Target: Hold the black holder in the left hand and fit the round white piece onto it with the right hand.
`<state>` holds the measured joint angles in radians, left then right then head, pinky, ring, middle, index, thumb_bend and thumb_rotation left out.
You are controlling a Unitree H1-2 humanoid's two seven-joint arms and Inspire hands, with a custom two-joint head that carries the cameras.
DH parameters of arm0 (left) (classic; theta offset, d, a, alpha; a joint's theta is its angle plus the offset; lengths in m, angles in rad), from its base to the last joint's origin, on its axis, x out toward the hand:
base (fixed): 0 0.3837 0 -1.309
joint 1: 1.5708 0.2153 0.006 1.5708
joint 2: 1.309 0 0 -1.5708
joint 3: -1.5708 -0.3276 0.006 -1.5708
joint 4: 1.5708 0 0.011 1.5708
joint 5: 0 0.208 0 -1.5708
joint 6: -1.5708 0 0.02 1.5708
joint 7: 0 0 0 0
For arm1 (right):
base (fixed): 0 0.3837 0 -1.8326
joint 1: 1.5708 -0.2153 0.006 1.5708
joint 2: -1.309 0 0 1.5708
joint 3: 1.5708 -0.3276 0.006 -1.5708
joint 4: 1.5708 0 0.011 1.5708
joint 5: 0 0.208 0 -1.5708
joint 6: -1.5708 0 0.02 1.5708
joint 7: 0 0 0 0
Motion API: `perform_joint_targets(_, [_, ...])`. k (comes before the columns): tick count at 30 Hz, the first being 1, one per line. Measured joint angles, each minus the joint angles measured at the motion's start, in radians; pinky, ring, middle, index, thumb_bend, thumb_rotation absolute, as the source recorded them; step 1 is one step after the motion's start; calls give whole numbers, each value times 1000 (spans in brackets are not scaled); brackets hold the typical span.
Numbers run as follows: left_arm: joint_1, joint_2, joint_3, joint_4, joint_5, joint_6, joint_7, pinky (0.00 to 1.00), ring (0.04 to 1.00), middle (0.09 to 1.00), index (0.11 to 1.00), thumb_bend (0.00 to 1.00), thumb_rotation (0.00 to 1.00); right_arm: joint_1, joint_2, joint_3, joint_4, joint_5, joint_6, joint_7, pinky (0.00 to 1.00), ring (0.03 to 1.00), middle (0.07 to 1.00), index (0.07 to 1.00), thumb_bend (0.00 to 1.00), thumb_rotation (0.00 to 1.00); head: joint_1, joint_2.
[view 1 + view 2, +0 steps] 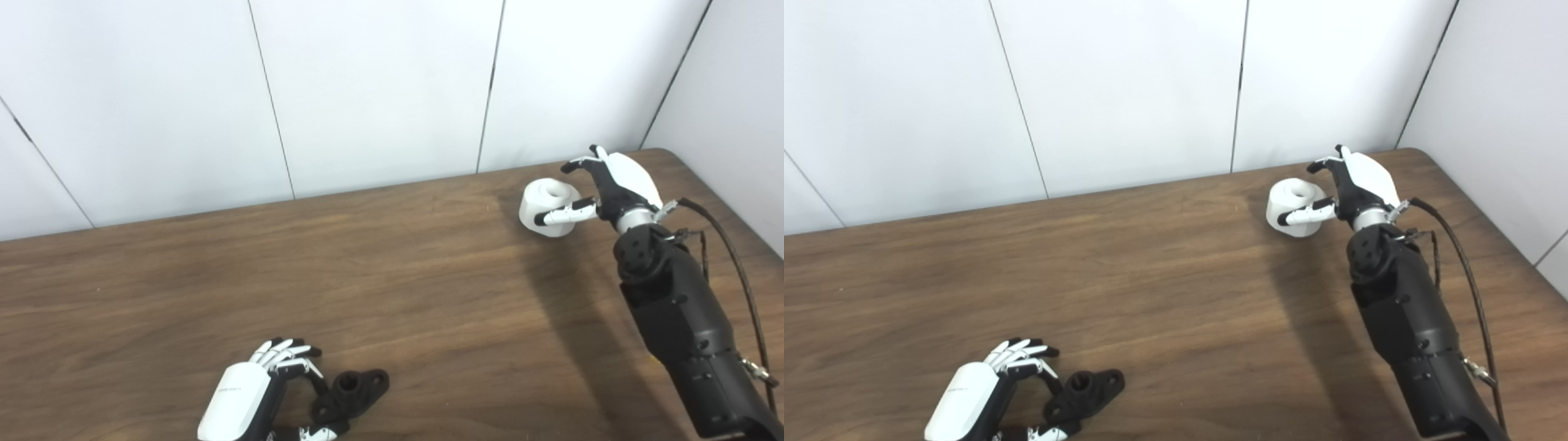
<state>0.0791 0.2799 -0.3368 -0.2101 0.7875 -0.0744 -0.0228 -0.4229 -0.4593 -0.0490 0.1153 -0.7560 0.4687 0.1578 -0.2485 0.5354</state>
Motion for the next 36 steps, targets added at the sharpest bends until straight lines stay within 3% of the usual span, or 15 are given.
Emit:
perform_joint_targets(24, [0, 1, 6, 3, 0, -11, -2, 924, 858, 777, 487, 519, 45, 4, -10, 15, 35, 19, 0, -9, 1000, 1000, 1000, 686, 946, 297, 0, 5])
perform_joint_targets(36, [-5, 2, 12, 3, 0, -15, -18, 929, 858, 775, 487, 519, 45, 5, -15, 41, 39, 41, -4, -44, 1000, 1000, 976, 628, 912, 269, 2, 5])
